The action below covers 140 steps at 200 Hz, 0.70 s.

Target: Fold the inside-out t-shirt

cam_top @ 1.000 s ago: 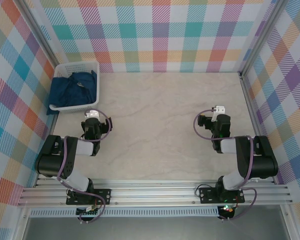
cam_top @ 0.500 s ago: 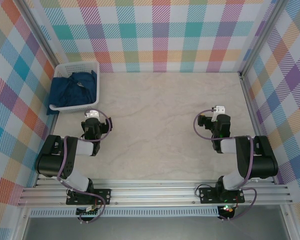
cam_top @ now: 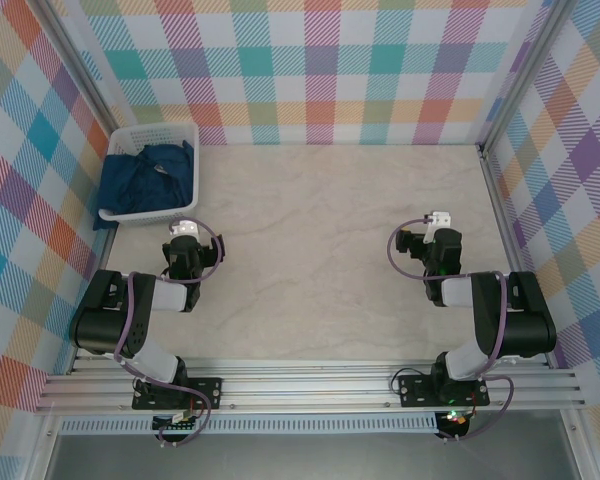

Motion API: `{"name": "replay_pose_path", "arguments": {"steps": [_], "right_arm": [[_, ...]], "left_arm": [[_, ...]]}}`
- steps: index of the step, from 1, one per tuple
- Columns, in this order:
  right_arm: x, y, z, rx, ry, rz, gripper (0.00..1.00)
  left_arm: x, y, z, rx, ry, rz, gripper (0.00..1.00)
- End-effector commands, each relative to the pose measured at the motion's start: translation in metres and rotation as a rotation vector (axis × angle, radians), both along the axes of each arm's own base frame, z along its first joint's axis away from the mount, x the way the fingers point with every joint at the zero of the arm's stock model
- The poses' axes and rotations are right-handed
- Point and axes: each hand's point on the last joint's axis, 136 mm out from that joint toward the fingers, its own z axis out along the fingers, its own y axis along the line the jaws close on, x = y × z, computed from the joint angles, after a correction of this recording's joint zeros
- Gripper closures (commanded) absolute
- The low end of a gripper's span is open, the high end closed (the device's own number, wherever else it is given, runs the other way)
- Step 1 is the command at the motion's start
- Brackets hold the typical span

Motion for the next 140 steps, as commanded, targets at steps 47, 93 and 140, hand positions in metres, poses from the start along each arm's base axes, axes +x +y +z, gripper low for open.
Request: {"name": "replay_pose_path", "arguments": {"steps": [47,93,140], "right_arm": [[-0.032,-0.018,0.095,0.199,-0.123,-0.172,0.00],[-0.033,0.128,0.134,0.013,0.003,0.266,0.04],[-0.033,0.186,0.122,0.178,0.046,0.423,0.02]], "left_arm": [[-0.045,0.052,0.100,-0.144,-0.064,0.379,0.02],[0.002,0.052,0.137,-0.168,0.049,0.271,0.06],[0.089,0.117,0.096,-0.188,0.321,0.366,0.04]]}}
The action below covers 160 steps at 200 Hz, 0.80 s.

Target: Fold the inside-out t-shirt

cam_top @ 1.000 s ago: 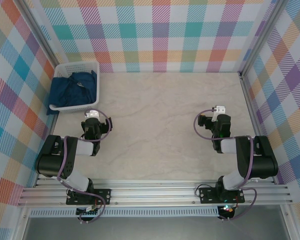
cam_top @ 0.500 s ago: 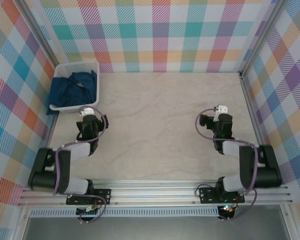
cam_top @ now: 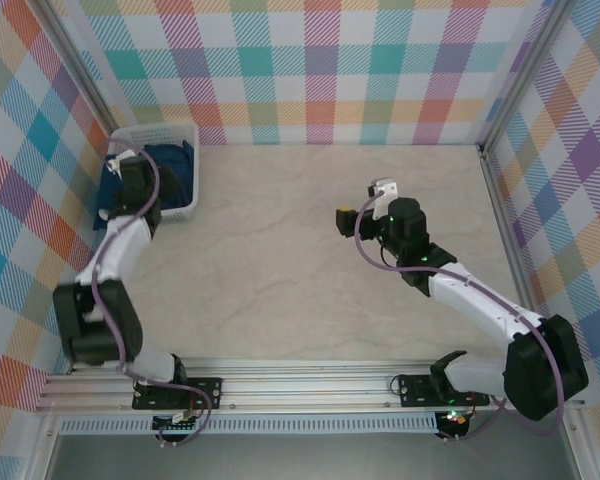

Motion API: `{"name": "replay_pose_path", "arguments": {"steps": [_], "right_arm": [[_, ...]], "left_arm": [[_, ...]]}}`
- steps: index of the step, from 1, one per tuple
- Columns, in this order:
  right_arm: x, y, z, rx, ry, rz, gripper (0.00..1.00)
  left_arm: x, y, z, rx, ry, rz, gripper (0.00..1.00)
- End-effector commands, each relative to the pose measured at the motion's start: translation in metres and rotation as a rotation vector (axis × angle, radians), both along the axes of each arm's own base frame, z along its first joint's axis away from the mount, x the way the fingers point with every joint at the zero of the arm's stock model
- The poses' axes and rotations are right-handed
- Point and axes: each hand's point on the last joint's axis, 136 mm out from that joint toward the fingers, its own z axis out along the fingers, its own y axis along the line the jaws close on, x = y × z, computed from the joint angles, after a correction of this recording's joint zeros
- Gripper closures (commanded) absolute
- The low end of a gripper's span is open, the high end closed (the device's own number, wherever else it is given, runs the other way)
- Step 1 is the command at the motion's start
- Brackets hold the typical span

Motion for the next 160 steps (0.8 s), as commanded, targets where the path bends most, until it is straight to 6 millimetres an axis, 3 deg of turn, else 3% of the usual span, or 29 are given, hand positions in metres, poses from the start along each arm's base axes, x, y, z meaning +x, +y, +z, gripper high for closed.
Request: {"name": "replay_pose_path", "arguments": {"steps": [1,39,65,87,105,117,137,152,160], "right_arm": [[-0.003,0.005,-0.018,0.036,0.076,0.021,0.02],[-0.003,0.008,-0.029,0.046,0.109,0.026,0.01],[-0.003,0.008,-0.032,0.058,0.117,0.019,0.00],[-0.001,0.009,-0.031,0.072,0.115,0.014,0.00],[0.000,0.009,-0.031,0.081,0.119,0.008,0.00],[0.001,0.008,-0.032,0.083,0.120,-0.001,0.00],[0.002,0.006,-0.029,0.080,0.118,-0.017,0.00],[0.001,0.004,-0.026,0.079,0.117,-0.023,0.00],[0.001,0.003,-0.023,0.080,0.114,-0.023,0.00]], "left_arm": [[0.017,0.017,-0.051,-0.056,0.268,-0.012,0.04],[0.069,0.041,-0.105,-0.079,0.493,-0.019,0.02],[0.091,0.039,-0.140,-0.141,0.604,-0.082,0.00],[0.105,0.037,-0.155,-0.164,0.621,-0.105,0.02],[0.110,0.036,-0.169,-0.185,0.631,-0.121,0.15],[0.114,0.032,-0.175,-0.211,0.630,-0.145,0.32],[0.124,0.027,-0.155,-0.231,0.568,-0.178,0.69],[0.133,0.029,-0.102,-0.200,0.457,-0.179,0.99],[0.136,0.028,-0.063,-0.178,0.379,-0.185,1.00]]}}
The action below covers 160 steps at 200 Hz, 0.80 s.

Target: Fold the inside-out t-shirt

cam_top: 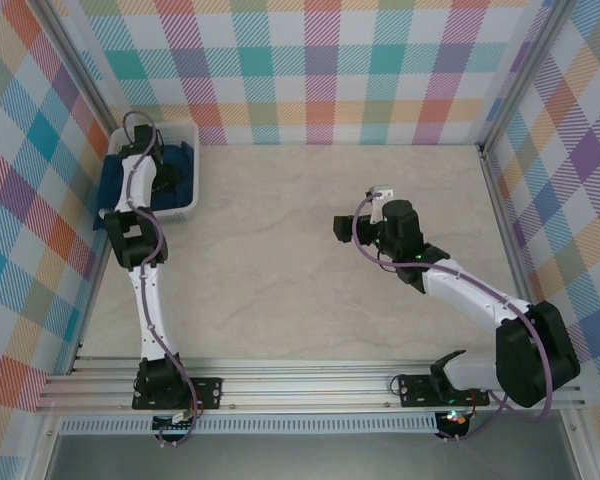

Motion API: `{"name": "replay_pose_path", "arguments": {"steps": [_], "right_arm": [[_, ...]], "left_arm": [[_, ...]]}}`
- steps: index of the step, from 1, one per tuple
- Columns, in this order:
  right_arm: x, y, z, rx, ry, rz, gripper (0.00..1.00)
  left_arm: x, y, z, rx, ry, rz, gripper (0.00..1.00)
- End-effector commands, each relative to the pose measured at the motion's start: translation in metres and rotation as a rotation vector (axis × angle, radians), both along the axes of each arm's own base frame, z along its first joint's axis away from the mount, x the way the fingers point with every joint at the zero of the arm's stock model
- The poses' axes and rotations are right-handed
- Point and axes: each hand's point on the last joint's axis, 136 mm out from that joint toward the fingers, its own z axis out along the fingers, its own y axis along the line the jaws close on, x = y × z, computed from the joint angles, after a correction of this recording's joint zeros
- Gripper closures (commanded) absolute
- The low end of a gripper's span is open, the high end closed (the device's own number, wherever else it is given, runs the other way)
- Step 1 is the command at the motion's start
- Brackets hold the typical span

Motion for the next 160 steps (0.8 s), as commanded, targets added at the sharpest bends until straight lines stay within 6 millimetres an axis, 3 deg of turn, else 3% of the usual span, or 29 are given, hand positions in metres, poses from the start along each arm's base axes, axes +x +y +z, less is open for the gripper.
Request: {"name": "replay_pose_path", "arguments": {"steps": [1,25,36,37,38,55,83,106,129,145,160], "right_arm": [[0.001,-0.003,0.010,0.020,-0.010,-0.024,0.00],[-0.004,-0.006,0.021,0.031,-0.022,-0.028,0.00],[-0.006,-0.008,0.026,0.034,-0.031,-0.031,0.00],[-0.007,-0.009,0.027,0.035,-0.031,-0.031,0.00],[-0.007,-0.009,0.027,0.035,-0.032,-0.031,0.00],[-0.013,-0.011,0.035,0.030,-0.037,-0.021,0.00],[-0.023,-0.019,0.044,-0.022,-0.037,-0.020,0.00],[-0.029,-0.029,0.055,-0.051,-0.041,-0.037,0.00],[-0.035,-0.041,0.066,-0.089,-0.039,-0.069,0.00],[-0.037,-0.051,0.073,-0.118,-0.029,-0.092,0.00],[-0.038,-0.064,0.075,-0.138,-0.010,-0.130,0.00]], "left_arm": [[0.005,-0.004,0.098,-0.011,-0.180,-0.025,1.00],[-0.011,-0.015,0.233,0.066,-0.449,-0.023,1.00],[-0.031,-0.031,0.302,0.094,-0.613,-0.037,1.00],[-0.037,-0.033,0.315,0.099,-0.640,-0.040,1.00],[-0.035,-0.033,0.312,0.099,-0.639,-0.039,1.00],[-0.070,-0.065,0.382,0.110,-0.819,-0.090,1.00],[-0.117,-0.123,0.450,0.061,-0.984,-0.228,1.00],[-0.145,-0.182,0.491,0.020,-1.085,-0.382,1.00],[-0.155,-0.241,0.500,-0.064,-1.083,-0.534,1.00],[-0.144,-0.273,0.468,-0.120,-0.996,-0.588,1.00],[-0.135,-0.305,0.420,-0.160,-0.895,-0.621,1.00]]}}
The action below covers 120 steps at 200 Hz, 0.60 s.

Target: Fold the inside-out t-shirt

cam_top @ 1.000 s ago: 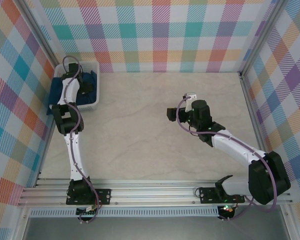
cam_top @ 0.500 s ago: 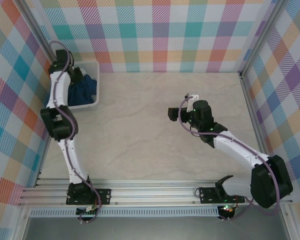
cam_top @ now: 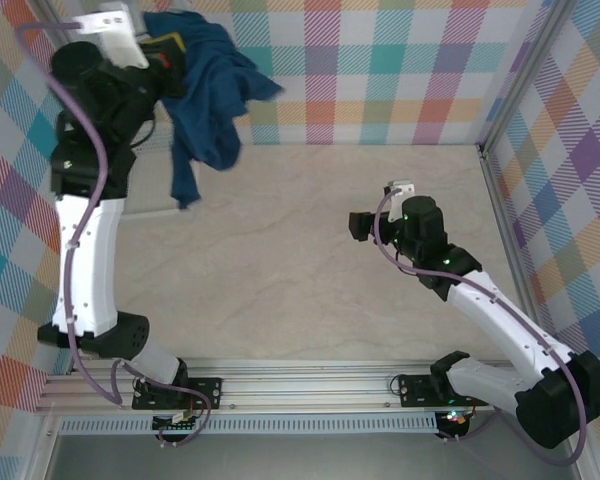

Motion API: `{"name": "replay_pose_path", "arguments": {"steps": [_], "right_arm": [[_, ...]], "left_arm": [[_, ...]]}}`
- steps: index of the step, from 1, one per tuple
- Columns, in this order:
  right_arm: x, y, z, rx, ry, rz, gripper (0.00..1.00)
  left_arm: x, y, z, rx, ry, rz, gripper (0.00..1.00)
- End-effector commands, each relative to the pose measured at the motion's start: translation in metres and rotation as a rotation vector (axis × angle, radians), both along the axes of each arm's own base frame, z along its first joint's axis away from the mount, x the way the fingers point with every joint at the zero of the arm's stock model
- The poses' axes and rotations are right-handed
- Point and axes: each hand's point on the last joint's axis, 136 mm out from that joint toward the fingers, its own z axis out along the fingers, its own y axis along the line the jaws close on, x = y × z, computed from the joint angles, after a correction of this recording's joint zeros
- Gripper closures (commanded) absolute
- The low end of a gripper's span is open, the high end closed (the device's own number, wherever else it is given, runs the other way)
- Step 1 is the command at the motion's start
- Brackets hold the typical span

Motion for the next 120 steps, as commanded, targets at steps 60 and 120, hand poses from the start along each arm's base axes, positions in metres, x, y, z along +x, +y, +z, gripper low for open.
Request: {"name": "replay_pose_path", "arguments": {"steps": [60,120], "right_arm": [[-0.007,-0.056,-0.022,-0.043,0.198,-0.137,0.03],[-0.023,0.063,-0.120,0.032,0.517,0.195,0.08]], "left_arm": [[0.027,-0.182,-0.349,0.142,0.733,-0.354,0.33],[-0.055,-0.063,-0.459,0.126,0.968,0.000,0.12]]}}
